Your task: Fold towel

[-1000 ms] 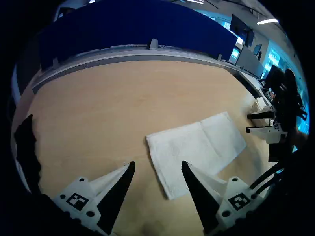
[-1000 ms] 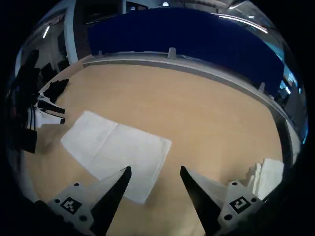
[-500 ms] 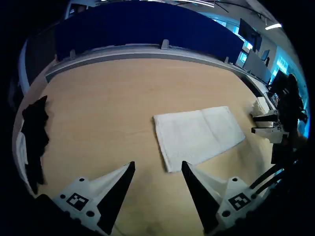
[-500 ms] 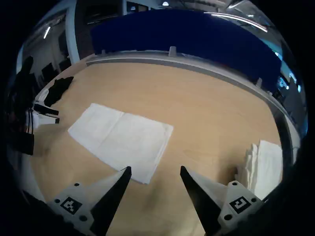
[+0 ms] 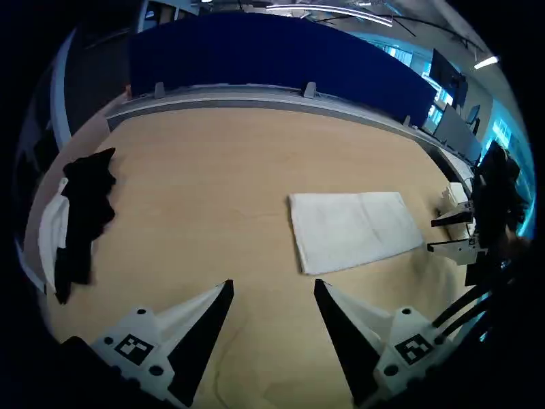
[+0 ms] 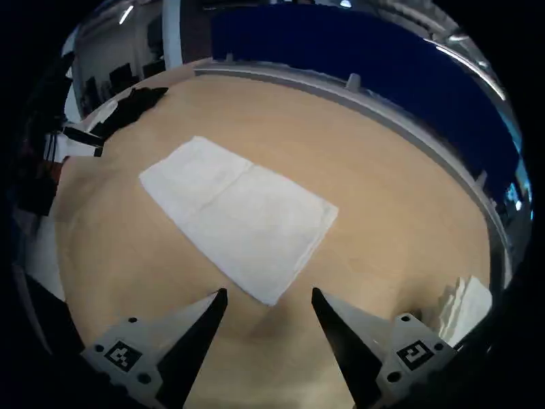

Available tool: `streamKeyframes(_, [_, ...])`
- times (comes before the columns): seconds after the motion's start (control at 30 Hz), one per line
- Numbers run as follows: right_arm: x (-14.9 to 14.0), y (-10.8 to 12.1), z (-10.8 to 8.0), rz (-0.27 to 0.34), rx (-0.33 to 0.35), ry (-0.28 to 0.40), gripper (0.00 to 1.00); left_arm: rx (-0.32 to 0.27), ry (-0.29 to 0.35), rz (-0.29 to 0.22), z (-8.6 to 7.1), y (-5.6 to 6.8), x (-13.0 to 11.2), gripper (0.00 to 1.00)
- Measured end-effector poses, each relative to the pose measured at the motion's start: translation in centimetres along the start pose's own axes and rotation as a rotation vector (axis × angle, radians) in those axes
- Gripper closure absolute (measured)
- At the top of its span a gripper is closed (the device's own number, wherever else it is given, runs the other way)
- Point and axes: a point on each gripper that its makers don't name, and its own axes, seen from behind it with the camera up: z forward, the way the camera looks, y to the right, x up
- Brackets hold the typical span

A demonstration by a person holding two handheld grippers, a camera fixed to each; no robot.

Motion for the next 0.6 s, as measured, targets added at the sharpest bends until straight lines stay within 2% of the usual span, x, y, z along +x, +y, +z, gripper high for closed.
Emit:
streamKeyframes(0.1, [0.0, -0.2, 0.5, -0.029, 0.012, -0.016, 0.05, 0.011, 0.004, -0.008, -0.8, -0.3, -0.4, 0.13])
streamKeyframes(0.27, [0.0, -0.3, 1.3, -0.043, 0.022, -0.028, 0.1, 0.022, 0.009, -0.016, -2.0, -0.6, -0.9, 0.13])
streamKeyframes(0.47, [-0.1, -0.1, 1.9, -0.05, 0.022, -0.041, 0.3, 0.032, 0.012, -0.025, -3.3, -0.8, -1.3, 0.13])
streamKeyframes(0.6, [-0.6, 0.1, 2.3, -0.054, 0.022, -0.058, 0.38, 0.033, 0.014, -0.038, -3.9, -0.9, -1.6, 0.13])
